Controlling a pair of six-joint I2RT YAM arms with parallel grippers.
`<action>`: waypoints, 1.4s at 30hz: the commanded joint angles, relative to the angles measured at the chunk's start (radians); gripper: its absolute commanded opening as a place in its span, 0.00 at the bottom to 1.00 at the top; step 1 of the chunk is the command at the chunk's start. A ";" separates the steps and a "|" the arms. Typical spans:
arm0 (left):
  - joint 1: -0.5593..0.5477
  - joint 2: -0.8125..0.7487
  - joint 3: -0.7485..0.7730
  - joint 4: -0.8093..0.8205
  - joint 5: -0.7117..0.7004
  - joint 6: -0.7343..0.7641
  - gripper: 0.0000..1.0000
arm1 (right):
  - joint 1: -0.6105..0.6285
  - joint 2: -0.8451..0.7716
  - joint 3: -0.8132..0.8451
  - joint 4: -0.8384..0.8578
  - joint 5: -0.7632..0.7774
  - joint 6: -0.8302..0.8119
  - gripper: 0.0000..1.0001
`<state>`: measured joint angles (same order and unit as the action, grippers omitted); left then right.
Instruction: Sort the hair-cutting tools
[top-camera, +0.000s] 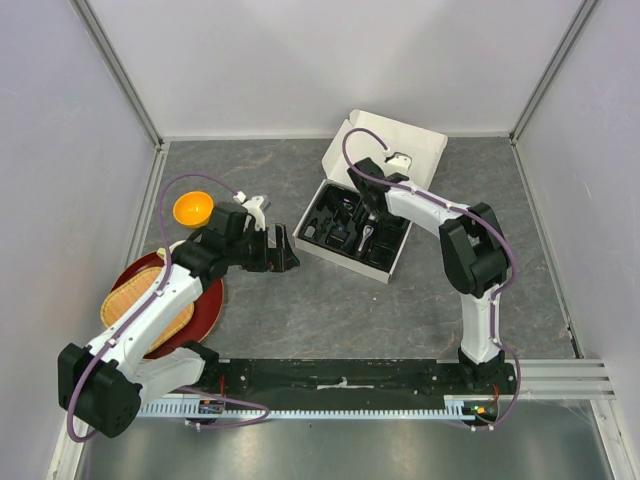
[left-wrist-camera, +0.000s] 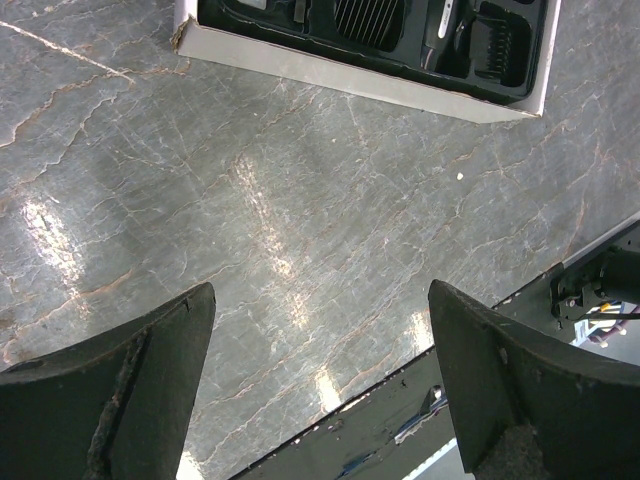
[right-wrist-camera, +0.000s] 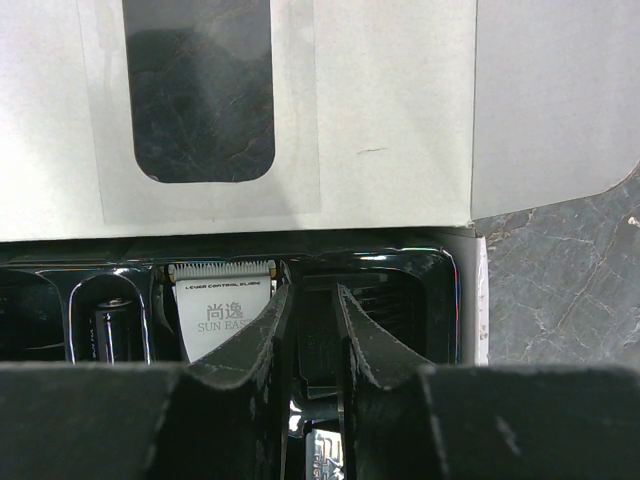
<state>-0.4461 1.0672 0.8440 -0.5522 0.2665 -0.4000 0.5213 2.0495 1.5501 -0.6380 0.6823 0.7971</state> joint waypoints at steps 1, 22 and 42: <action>0.004 -0.001 0.018 -0.002 -0.003 0.012 0.93 | -0.012 0.028 -0.065 -0.006 -0.067 0.031 0.28; 0.004 -0.004 0.017 -0.003 -0.003 0.010 0.93 | 0.029 -0.083 -0.051 -0.028 -0.061 -0.010 0.26; 0.004 -0.007 0.018 -0.003 -0.004 0.012 0.93 | 0.016 0.005 -0.110 -0.038 -0.030 0.021 0.04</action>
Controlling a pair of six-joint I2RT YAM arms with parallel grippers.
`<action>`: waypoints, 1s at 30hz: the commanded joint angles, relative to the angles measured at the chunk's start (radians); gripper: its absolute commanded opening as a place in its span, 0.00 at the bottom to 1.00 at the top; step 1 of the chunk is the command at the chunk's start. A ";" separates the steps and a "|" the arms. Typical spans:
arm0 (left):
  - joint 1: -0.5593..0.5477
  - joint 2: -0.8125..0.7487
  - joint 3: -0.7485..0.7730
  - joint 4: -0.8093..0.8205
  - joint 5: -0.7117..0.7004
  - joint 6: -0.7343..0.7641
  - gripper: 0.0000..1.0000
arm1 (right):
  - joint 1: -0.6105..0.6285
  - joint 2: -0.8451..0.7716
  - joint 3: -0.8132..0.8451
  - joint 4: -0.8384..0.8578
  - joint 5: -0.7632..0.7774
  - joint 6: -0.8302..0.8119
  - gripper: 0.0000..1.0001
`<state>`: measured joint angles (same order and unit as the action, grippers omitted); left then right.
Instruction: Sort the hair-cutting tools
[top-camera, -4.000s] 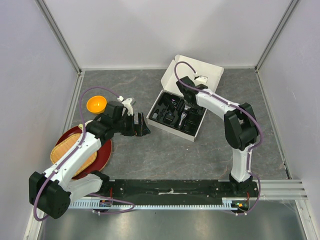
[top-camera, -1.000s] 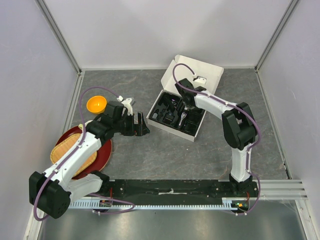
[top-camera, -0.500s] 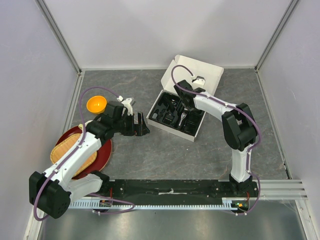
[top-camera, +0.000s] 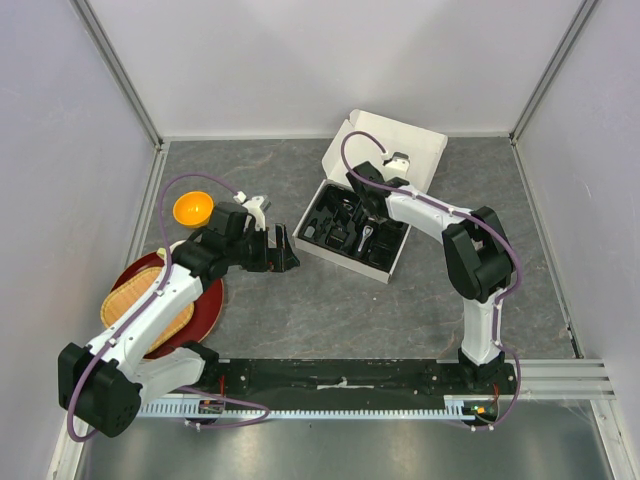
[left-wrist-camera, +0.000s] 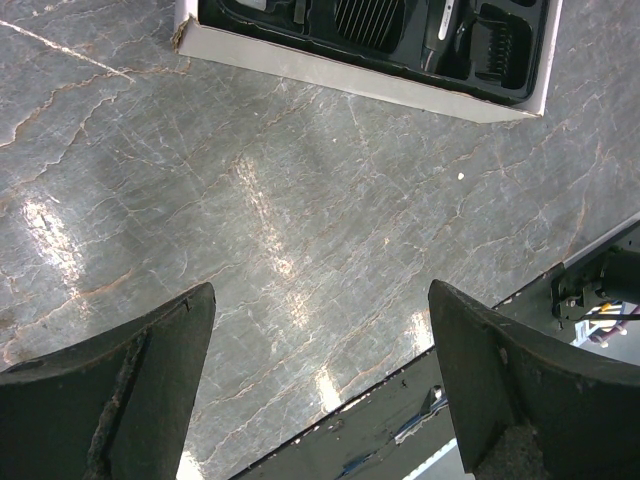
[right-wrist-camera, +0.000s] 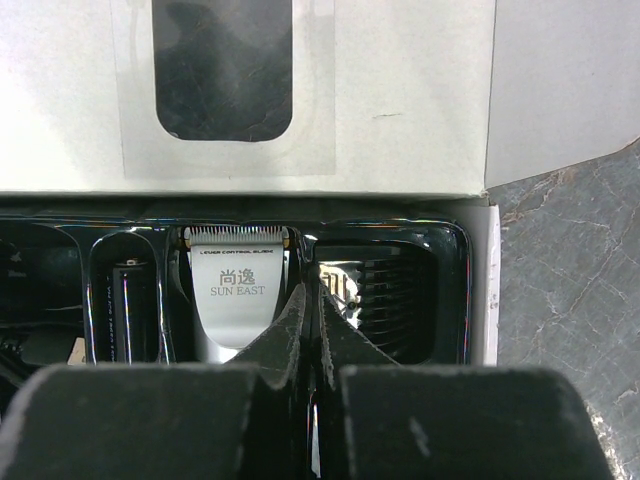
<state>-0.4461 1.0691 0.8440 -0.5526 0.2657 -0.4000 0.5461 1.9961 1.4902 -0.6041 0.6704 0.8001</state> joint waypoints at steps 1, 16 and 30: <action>0.004 -0.009 0.018 -0.004 -0.003 0.012 0.93 | -0.014 0.059 -0.054 -0.072 -0.015 0.017 0.04; 0.004 -0.009 0.017 -0.003 -0.006 0.010 0.93 | -0.032 0.053 -0.087 -0.029 -0.037 0.010 0.06; 0.004 -0.008 0.018 -0.004 -0.005 0.009 0.93 | -0.031 -0.125 -0.021 -0.045 -0.045 -0.044 0.26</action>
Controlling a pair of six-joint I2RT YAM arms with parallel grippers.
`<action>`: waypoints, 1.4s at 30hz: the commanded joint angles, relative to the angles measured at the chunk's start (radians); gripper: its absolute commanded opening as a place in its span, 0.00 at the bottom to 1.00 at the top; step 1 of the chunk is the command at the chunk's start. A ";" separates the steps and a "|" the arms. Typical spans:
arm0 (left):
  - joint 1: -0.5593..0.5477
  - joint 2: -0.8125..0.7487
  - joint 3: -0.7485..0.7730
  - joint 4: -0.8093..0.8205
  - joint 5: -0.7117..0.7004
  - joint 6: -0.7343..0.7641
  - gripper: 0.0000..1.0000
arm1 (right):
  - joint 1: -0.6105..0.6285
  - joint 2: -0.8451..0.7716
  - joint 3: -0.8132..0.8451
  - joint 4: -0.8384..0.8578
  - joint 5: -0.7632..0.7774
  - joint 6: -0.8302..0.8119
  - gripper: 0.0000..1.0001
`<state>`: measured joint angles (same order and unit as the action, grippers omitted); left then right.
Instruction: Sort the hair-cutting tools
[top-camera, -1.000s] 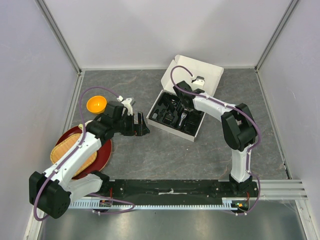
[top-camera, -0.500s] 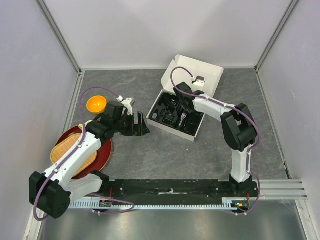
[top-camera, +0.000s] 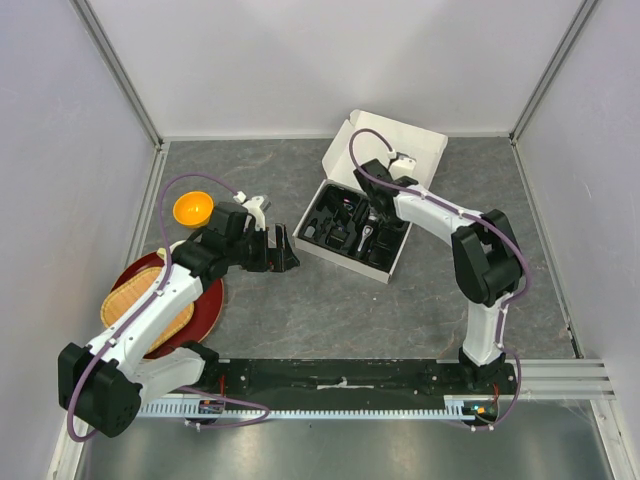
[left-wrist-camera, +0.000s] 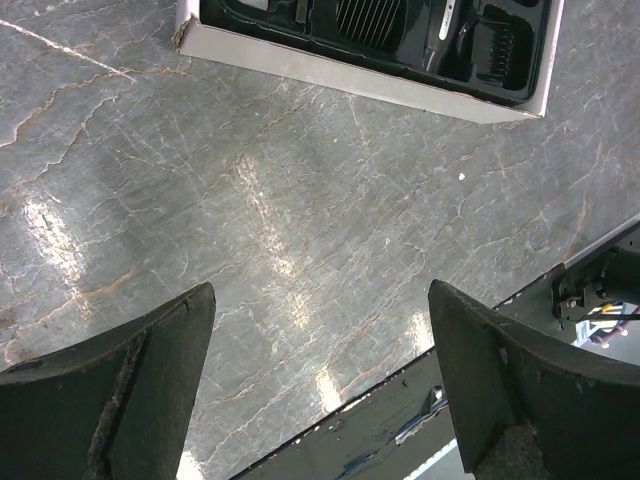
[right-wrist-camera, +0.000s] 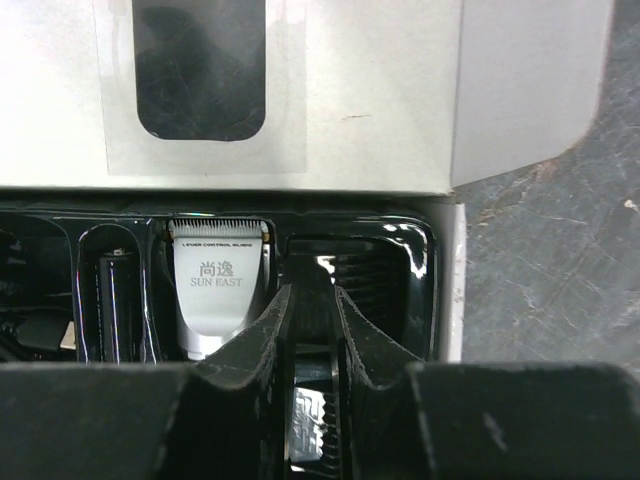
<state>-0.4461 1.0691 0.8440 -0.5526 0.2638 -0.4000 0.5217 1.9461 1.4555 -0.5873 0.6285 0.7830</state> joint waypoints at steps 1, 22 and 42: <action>0.004 -0.006 0.018 -0.003 -0.003 0.009 0.93 | -0.006 -0.082 0.011 -0.063 -0.009 -0.031 0.26; 0.004 -0.012 0.017 -0.003 -0.005 0.010 0.93 | -0.028 0.088 -0.010 -0.097 -0.105 -0.082 0.13; 0.004 -0.014 0.055 -0.013 -0.054 -0.002 0.93 | -0.029 -0.058 -0.001 -0.042 -0.076 -0.134 0.32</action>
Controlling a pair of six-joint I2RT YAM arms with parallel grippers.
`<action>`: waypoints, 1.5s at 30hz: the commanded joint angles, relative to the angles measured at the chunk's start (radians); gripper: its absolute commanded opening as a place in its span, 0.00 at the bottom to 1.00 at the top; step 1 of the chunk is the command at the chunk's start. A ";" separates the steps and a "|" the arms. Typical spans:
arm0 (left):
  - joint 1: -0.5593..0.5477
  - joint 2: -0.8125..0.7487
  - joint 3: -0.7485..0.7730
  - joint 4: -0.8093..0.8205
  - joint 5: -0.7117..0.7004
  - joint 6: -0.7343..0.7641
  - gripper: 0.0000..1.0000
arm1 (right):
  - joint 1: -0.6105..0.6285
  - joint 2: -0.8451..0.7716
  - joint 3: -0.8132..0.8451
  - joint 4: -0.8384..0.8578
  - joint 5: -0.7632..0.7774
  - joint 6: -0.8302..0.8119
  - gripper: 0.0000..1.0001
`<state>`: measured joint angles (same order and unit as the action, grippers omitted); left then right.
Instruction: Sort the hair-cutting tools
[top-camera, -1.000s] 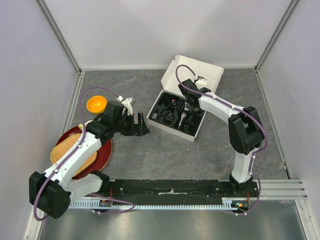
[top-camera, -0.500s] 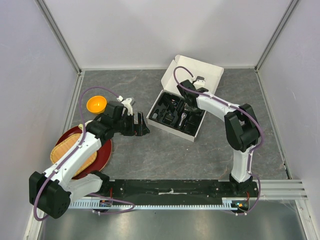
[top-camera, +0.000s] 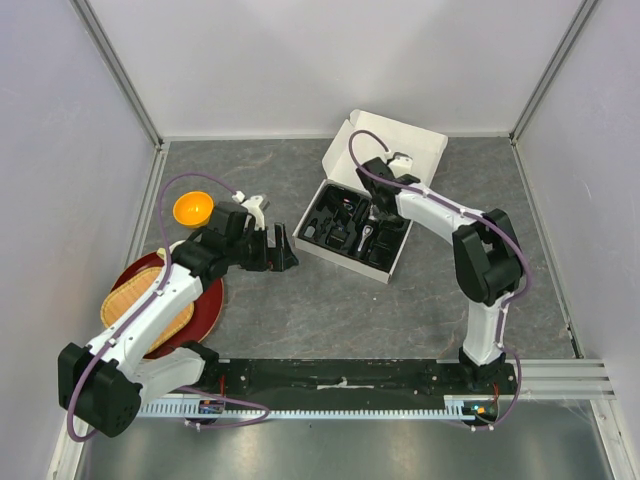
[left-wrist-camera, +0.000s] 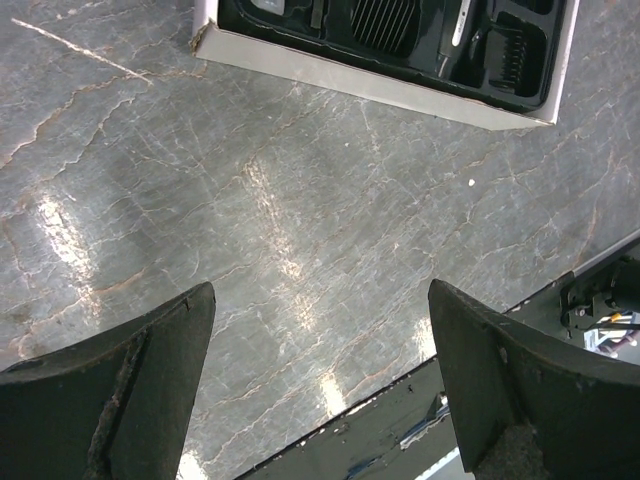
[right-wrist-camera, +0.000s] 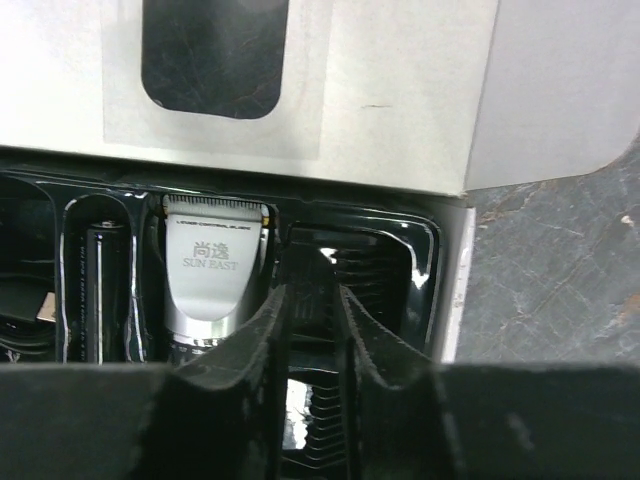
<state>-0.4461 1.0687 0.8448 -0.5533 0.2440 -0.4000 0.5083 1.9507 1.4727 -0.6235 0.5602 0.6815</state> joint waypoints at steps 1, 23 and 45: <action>0.004 -0.012 0.060 -0.017 -0.047 -0.005 0.93 | -0.016 -0.078 -0.014 -0.004 -0.011 -0.040 0.37; 0.135 0.713 0.450 0.069 -0.342 -0.252 0.74 | -0.162 -0.645 -0.641 0.142 -0.204 0.121 0.45; 0.028 0.720 0.255 0.311 0.008 -0.051 0.55 | -0.165 -0.542 -0.765 0.280 -0.471 0.058 0.41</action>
<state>-0.3668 1.8664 1.1576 -0.3058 0.1707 -0.5060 0.3447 1.4036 0.7273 -0.3798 0.1398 0.7547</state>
